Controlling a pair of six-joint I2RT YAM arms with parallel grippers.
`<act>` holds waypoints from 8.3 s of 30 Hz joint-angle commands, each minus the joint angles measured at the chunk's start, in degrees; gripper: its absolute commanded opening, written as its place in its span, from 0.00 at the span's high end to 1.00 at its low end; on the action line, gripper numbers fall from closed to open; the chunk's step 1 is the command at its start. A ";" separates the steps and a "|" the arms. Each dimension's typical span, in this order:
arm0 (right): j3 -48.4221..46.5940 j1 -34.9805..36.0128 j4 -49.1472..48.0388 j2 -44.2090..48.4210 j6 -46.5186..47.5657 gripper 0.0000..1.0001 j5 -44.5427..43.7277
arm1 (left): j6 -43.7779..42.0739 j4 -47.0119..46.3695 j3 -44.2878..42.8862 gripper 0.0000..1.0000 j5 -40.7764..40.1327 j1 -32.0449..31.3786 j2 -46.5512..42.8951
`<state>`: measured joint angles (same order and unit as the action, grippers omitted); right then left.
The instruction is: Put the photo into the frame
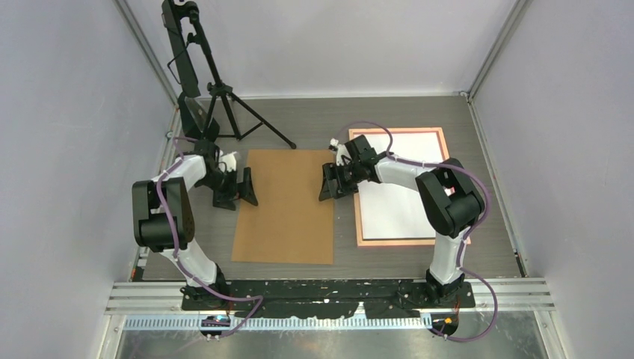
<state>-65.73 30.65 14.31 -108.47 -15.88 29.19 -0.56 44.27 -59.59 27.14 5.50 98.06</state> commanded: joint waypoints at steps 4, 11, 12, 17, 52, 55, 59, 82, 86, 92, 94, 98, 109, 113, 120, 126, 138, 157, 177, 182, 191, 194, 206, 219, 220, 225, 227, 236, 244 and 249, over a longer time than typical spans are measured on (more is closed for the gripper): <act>0.94 0.20 -1.38 -4.05 -1.42 0.28 2.97 | 1.92 -2.95 0.68 0.04 3.21 0.22 0.45; 1.45 0.08 -3.64 -3.84 -2.77 0.29 6.13 | 2.58 -4.19 0.80 0.04 5.73 0.22 0.04; 1.50 -0.18 -4.19 -3.67 -3.04 0.29 7.00 | 2.65 -4.34 0.89 0.04 6.05 0.22 -0.14; 1.23 -2.03 -5.51 -2.21 -3.74 0.30 10.13 | 2.96 -4.75 1.19 0.04 9.62 0.18 0.73; -1.31 -3.76 -1.84 -4.87 -0.17 0.29 8.61 | -3.38 -0.94 0.74 0.11 29.98 0.22 -16.25; -1.73 -3.77 -1.42 -5.25 0.22 0.29 8.37 | -4.12 -0.26 0.31 0.11 31.69 0.22 -16.67; -2.18 -3.78 -0.80 -5.96 0.69 0.29 8.09 | -4.69 0.07 -0.08 0.12 34.59 0.31 -17.10; -0.96 -4.60 -7.78 -7.41 -0.75 0.29 15.28 | -1.54 -0.18 -2.86 0.13 42.00 -4.14 -23.53; 0.25 -4.98 -10.58 -7.33 -1.99 0.29 17.96 | -0.15 -2.06 -3.08 0.13 41.72 -7.00 -23.34; 1.31 -5.52 -12.59 -7.00 -2.36 0.29 19.63 | 3.51 -3.49 -4.77 0.14 36.52 -9.52 -22.55; 1.45 -5.80 -12.76 -6.88 -2.44 0.29 19.79 | 5.56 -3.46 -5.74 0.14 31.54 -9.76 -22.33; 1.59 -6.26 -12.87 -6.47 -2.56 0.29 19.79 | 9.72 -2.68 -8.02 0.22 19.76 -9.87 -22.19; 1.57 -6.57 -12.86 -4.20 -3.13 0.30 19.83 | 13.49 0.10 -12.17 0.71 15.66 -11.29 -17.84; 1.49 -6.72 -12.92 -3.46 -3.43 0.30 20.10 | 14.36 -1.30 -11.56 1.00 16.84 -11.39 -17.82; 0.34 -7.89 -11.62 -0.58 -3.76 0.25 19.99 | 12.72 3.44 -16.92 1.00 14.54 -11.39 -17.93; -3.45 -8.92 -8.04 4.84 -4.58 0.17 18.60 | 12.03 10.41 -24.84 1.00 10.45 -11.67 -17.57; -14.61 -8.94 0.52 9.05 -5.91 0.16 15.42 | 14.20 17.87 -36.17 1.00 1.71 -15.98 -15.61; -14.19 -8.95 1.83 7.16 -4.12 0.19 18.22 | 18.26 12.17 -29.18 1.00 -5.13 -20.88 -19.63; -15.18 -9.12 0.84 6.57 -4.09 0.20 19.26 | 11.31 7.08 -24.92 1.00 -22.79 -28.50 -27.07; -14.42 -9.36 -4.40 6.41 -9.03 0.19 23.82 | 10.10 9.34 -31.64 1.00 -24.81 -30.40 -22.00; -17.32 -10.88 -5.81 6.43 -14.39 0.18 24.77 | 7.88 12.29 -41.42 1.00 -29.75 -34.65 -13.58; -18.03 -11.88 -5.87 6.45 -16.06 0.18 24.29 | 6.80 12.76 -43.79 1.00 -31.93 -36.42 -11.01; -20.41 -14.95 -8.69 8.55 -22.84 0.18 20.81 | 4.78 13.70 -50.34 1.00 -36.13 -40.95 -3.65; -26.70 -14.54 -7.11 9.15 -27.06 0.19 15.31 | 4.16 13.45 -51.68 1.00 -38.72 -46.33 0.03; -26.67 -14.43 -6.88 9.35 -27.17 0.19 14.74 | 4.16 13.58 -52.16 1.00 -38.98 -46.75 0.44; -25.82 -13.12 -6.73 10.40 -28.16 0.19 13.16 | 4.47 14.51 -55.70 1.00 -39.50 -48.39 2.69; -25.46 -12.80 -6.88 10.74 -28.57 0.19 12.64 | 4.43 14.73 -56.38 1.00 -39.71 -48.98 3.31; -23.09 -11.45 -5.19 12.84 -29.23 0.20 8.89 | 4.69 15.79 -60.47 0.95 -40.96 -51.72 6.13; -20.85 -9.76 0.34 15.98 -26.29 0.22 1.52 | 4.77 16.17 -61.61 0.81 -40.79 -52.56 7.25; -19.40 -9.12 1.95 17.43 -25.07 0.25 -1.59 | 5.12 16.26 -61.49 0.57 -40.32 -53.01 6.95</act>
<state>-85.71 20.88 14.98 -94.74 -42.98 31.70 4.12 61.14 -118.91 -13.41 -47.13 105.27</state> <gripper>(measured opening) 0.765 0.334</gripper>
